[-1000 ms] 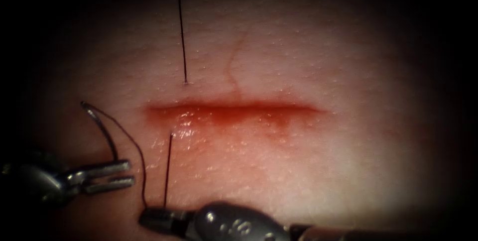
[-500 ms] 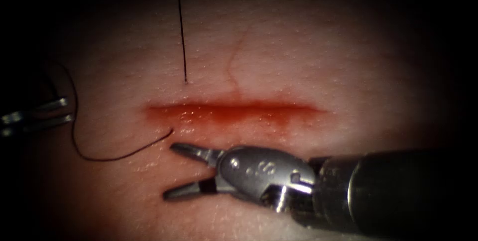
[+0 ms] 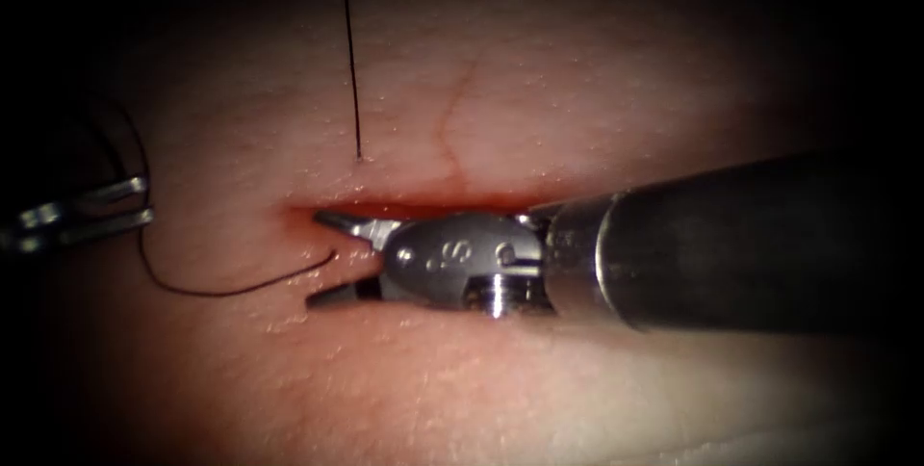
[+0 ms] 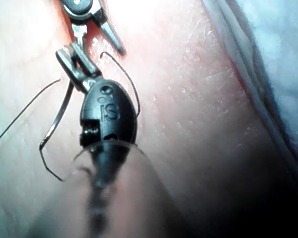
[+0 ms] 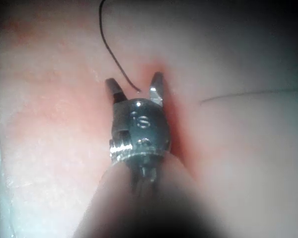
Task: Wound Closure
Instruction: Pull the suture through the wound with the right tool, then pull the suture through the cut with the right gripper
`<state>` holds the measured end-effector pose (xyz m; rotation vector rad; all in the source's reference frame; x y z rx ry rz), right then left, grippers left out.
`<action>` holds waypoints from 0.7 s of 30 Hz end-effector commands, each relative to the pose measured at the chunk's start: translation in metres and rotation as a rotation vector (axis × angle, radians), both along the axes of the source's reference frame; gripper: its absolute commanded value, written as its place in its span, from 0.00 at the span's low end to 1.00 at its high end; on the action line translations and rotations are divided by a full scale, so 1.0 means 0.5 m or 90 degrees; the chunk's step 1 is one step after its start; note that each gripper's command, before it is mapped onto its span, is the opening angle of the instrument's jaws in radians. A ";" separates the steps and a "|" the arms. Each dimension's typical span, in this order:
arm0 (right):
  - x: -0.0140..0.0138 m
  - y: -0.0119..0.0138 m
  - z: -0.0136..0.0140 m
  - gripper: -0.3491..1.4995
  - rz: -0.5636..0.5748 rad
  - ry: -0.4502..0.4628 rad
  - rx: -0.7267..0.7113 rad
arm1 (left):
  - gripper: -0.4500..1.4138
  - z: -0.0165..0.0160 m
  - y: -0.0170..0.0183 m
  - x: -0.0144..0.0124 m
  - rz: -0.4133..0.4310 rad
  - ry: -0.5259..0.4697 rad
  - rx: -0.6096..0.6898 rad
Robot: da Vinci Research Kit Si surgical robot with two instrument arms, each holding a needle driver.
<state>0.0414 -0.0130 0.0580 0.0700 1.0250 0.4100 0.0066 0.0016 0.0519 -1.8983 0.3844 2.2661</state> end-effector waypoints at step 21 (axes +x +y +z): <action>-0.0034 -0.0096 -0.0101 0.00 -0.006 0.001 0.042 | 0.00 0.0019 -0.0032 -0.0043 0.001 -0.008 -0.011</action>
